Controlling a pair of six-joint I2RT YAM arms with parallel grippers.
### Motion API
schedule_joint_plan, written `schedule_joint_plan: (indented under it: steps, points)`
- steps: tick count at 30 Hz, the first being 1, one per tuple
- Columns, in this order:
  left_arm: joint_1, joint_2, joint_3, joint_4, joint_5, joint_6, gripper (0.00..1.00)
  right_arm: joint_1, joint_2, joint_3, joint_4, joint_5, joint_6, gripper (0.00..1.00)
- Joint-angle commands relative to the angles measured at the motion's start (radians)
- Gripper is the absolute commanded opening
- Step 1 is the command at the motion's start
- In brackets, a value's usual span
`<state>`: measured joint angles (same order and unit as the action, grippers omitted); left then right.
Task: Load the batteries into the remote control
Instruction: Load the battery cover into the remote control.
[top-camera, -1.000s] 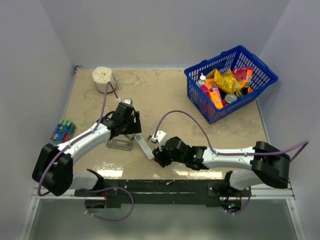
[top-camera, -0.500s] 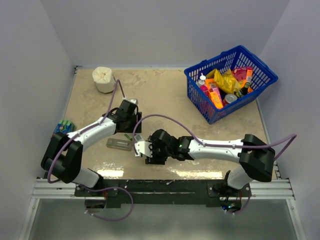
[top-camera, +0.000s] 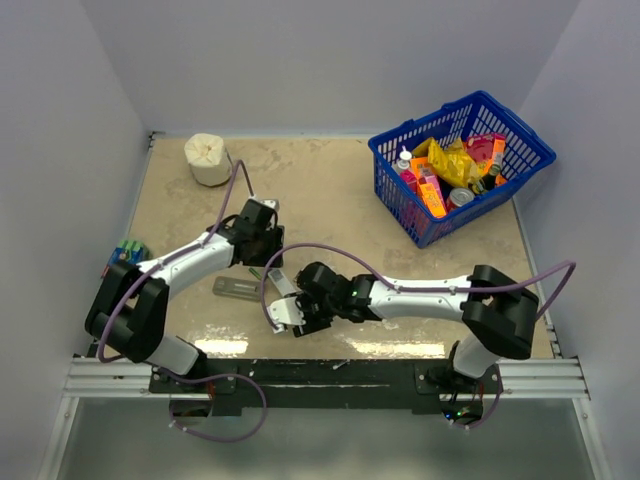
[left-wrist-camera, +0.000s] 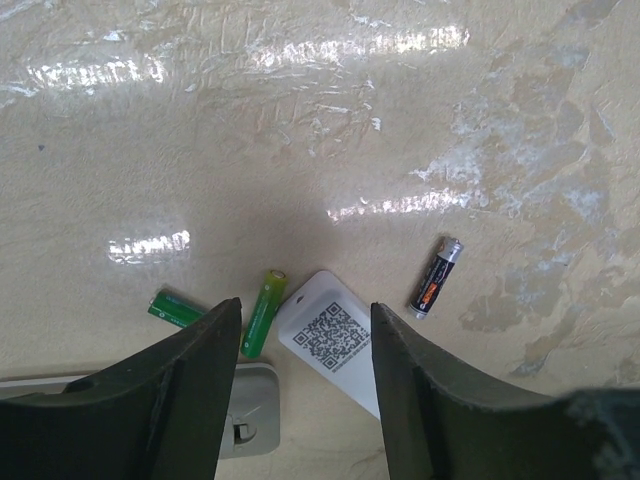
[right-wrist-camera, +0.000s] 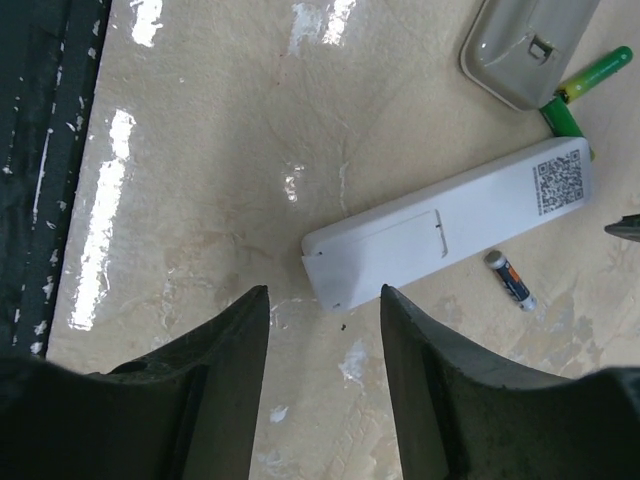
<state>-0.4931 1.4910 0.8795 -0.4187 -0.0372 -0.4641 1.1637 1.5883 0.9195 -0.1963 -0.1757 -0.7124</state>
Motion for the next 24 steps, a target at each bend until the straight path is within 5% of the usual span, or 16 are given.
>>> schedule_joint_plan:
  steps: [1, 24]
  points:
    - [0.004, 0.014, 0.053, -0.003, 0.019, 0.025, 0.56, -0.002, 0.036, 0.010, 0.044, -0.021, -0.056, 0.49]
    - [0.002, 0.054, 0.036, -0.040, 0.060, 0.015, 0.39, -0.004, 0.110, 0.009, 0.109, 0.028, -0.102, 0.45]
